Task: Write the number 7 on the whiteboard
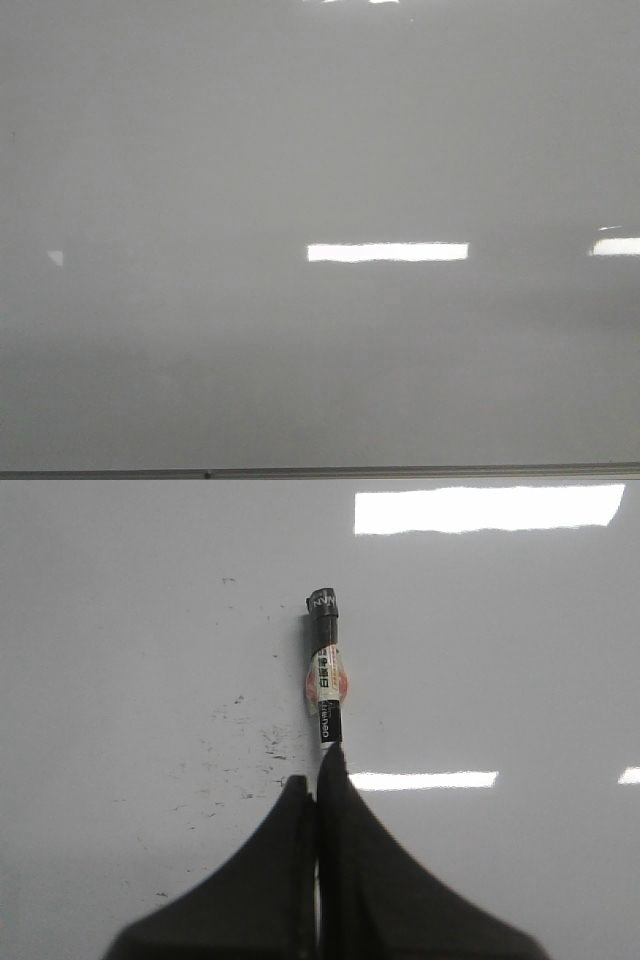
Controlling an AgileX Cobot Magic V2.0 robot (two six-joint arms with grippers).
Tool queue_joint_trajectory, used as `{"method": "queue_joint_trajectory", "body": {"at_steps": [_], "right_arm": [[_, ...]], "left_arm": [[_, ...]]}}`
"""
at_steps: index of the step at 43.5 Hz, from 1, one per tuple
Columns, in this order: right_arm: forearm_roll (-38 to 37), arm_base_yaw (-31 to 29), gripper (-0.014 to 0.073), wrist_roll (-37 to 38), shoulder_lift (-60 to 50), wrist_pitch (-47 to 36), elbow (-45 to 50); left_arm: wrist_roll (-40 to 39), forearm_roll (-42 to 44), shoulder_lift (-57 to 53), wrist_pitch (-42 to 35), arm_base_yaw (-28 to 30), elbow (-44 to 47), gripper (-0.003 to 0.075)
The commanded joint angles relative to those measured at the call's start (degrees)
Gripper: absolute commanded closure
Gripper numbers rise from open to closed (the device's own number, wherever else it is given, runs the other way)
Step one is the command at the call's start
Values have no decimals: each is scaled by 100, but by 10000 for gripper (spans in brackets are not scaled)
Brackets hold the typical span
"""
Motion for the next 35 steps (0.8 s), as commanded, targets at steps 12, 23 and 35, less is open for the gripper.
{"method": "queue_joint_trajectory", "body": {"at_steps": [12, 23, 35], "right_arm": [[-36, -15, 662, -33, -105, -468, -15], [-36, -15, 662, -33, -105, -468, -15], [-36, -15, 662, -33, -105, -532, -15]], "left_arm": [[-13, -50, -74, -475, -33, 73, 741], [-13, -50, -74, -475, -33, 73, 741], [-13, -50, -74, -475, -33, 73, 741]]}}
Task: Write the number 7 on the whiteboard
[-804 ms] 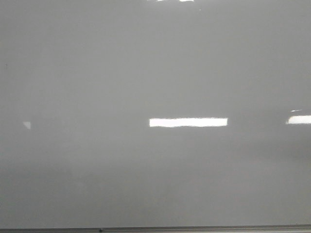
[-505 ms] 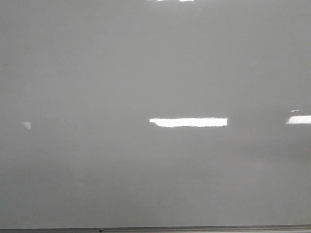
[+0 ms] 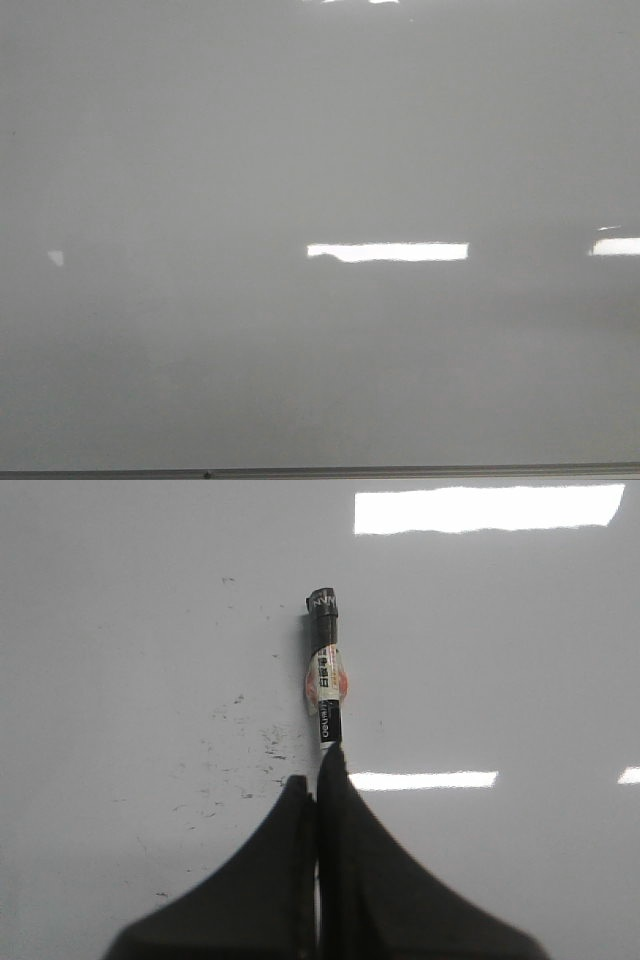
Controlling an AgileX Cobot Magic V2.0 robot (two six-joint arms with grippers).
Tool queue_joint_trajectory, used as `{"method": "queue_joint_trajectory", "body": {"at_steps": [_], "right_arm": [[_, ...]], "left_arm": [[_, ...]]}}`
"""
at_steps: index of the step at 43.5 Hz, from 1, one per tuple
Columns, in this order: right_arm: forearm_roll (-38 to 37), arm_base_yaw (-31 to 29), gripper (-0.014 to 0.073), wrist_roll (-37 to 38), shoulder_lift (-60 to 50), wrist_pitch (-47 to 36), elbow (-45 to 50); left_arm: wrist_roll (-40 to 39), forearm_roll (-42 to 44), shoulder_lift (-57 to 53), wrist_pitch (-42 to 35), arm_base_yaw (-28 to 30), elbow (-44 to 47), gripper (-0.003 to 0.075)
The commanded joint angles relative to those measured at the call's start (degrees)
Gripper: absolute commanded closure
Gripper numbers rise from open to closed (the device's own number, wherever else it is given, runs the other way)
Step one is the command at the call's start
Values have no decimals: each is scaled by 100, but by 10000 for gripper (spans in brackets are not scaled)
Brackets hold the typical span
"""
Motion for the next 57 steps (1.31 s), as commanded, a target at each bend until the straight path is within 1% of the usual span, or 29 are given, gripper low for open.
{"method": "queue_joint_trajectory", "body": {"at_steps": [1, 10, 14, 21, 28, 33, 43, 48, 52, 54, 57], "right_arm": [[-36, -15, 662, -33, -105, -559, -15], [-36, -15, 662, -33, -105, -660, -33], [-36, -15, 662, -33, -105, -544, -167], [-36, -15, 662, -33, -105, -143, -762], [-36, -15, 662, -33, -48, 617, -1640], [-36, -15, 662, -33, 219, 1078, -2320], [-24, -15, 662, -33, 1338, 2269, -3685], [107, 8, 662, -33, 1924, 2913, -4330], [337, 303, 662, -33, 2339, 3208, -4662], [297, 439, 662, -82, 2517, 3213, -4708], [40, 660, 662, -234, 2775, 3191, -4725]], "left_arm": [[-13, -50, -74, -475, -33, 73, 741], [-13, -50, -74, -741, -33, 52, 741], [-13, -50, -74, -725, -33, -66, 741], [-13, -147, -74, -556, -33, -673, 741], [-13, -147, 28, 112, -33, -1649, 741], [-13, -147, 303, 601, -33, -2309, 741], [-13, -147, 1310, 1883, -33, -3512, 741], [-13, -147, 1827, 2422, -33, -3953, 741], [-13, -147, 2254, 2529, -33, -4110, 741], [-13, -147, 2394, 2493, -33, -4108, 741], [-13, -147, 2599, 2504, -33, -4108, 741]]}}
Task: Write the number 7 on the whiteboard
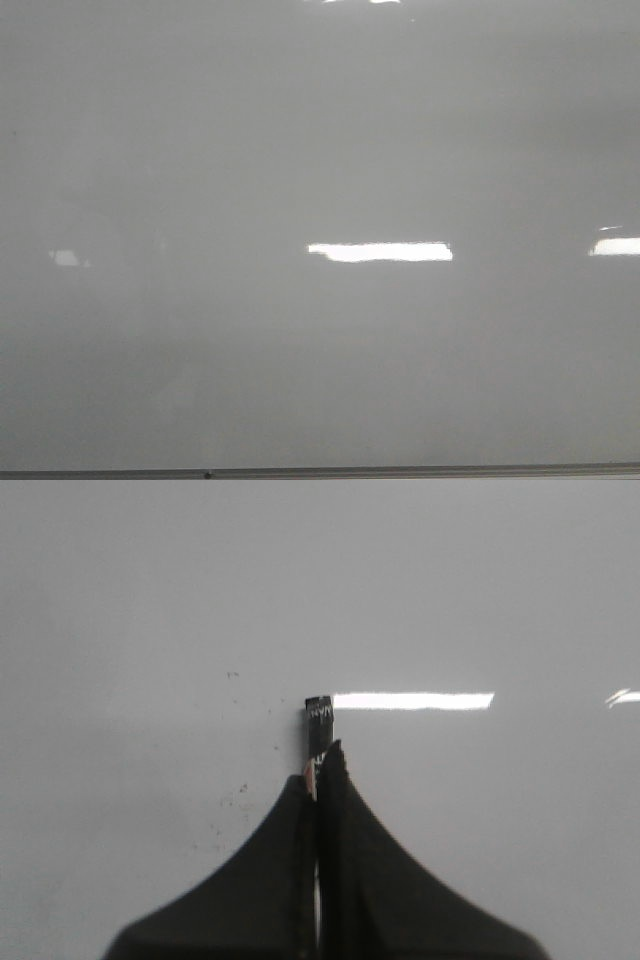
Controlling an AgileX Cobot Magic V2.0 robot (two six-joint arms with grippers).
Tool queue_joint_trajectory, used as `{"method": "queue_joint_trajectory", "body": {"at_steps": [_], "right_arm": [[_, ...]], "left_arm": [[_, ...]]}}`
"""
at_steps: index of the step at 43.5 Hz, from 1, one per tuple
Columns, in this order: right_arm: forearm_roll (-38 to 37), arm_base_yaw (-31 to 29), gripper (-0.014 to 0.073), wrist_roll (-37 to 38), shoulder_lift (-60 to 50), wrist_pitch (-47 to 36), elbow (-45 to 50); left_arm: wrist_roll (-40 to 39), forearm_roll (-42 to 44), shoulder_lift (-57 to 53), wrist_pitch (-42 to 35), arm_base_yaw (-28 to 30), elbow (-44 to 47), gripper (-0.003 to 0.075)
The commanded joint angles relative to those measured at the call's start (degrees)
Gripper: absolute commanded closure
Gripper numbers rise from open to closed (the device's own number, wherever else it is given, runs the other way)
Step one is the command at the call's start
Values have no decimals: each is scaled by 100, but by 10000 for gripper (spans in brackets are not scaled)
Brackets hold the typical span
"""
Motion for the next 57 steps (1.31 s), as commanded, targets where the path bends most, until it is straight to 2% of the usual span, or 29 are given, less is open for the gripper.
{"method": "queue_joint_trajectory", "body": {"at_steps": [1, 26, 32, 36, 42, 44, 46, 48, 57], "right_arm": [[-278, 245, 662, -194, 461, -295, -232], [-378, 321, 662, -194, 2046, -346, -126], [-378, 321, 613, -194, 2377, -345, -126], [-372, 321, 475, -194, 2533, -345, -126], [-372, 321, 176, -194, 2678, -359, -126], [-372, 321, 109, -194, 2690, -364, -126], [-372, 321, 58, -194, 2690, -364, -126], [-372, 321, 39, -194, 2690, -366, -126], [-372, 321, 41, -194, 2690, -366, -126]], "left_arm": [[-13, -43, 330, -333, -33, -214, 741], [-13, -43, 1259, -203, -33, -202, 741], [-13, -2, 1538, 0, -33, -202, 724], [-13, 110, 1811, 74, -33, -202, 616], [-13, 117, 2247, 48, -33, -202, 344], [-13, 117, 2378, -15, -33, -202, 254], [-13, 117, 2549, -92, -33, -202, 205], [-13, 117, 2718, -202, -33, -202, 185], [-13, 73, 3570, -986, -33, -202, 203]]}}
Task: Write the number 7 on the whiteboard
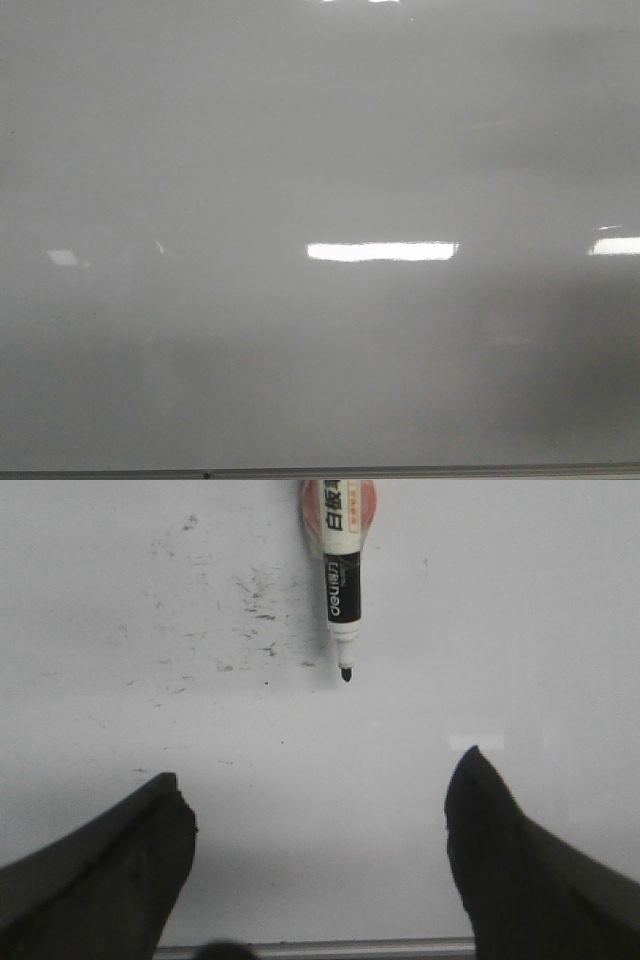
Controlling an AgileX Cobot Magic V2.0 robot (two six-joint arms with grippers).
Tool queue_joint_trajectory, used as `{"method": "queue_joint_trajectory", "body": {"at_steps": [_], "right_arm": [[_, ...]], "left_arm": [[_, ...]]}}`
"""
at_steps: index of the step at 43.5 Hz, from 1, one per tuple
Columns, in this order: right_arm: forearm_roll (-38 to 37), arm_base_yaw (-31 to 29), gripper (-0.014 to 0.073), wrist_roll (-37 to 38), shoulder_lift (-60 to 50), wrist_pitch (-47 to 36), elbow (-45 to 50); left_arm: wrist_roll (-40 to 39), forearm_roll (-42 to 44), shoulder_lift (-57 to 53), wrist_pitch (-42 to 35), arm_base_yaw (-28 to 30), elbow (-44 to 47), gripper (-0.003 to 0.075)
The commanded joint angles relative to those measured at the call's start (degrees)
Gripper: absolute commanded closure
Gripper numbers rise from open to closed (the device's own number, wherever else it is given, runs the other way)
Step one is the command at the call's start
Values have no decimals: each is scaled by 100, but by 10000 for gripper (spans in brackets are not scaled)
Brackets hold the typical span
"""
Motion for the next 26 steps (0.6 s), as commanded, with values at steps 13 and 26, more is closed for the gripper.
{"method": "queue_joint_trajectory", "body": {"at_steps": [13, 26], "right_arm": [[-86, -13, 41, -53, -19, -390, -153], [-86, -13, 41, -53, -19, -390, -153]], "left_arm": [[-13, -143, 1326, -1984, -33, -198, 264], [-13, -143, 1952, -3077, -33, -198, 326]]}}
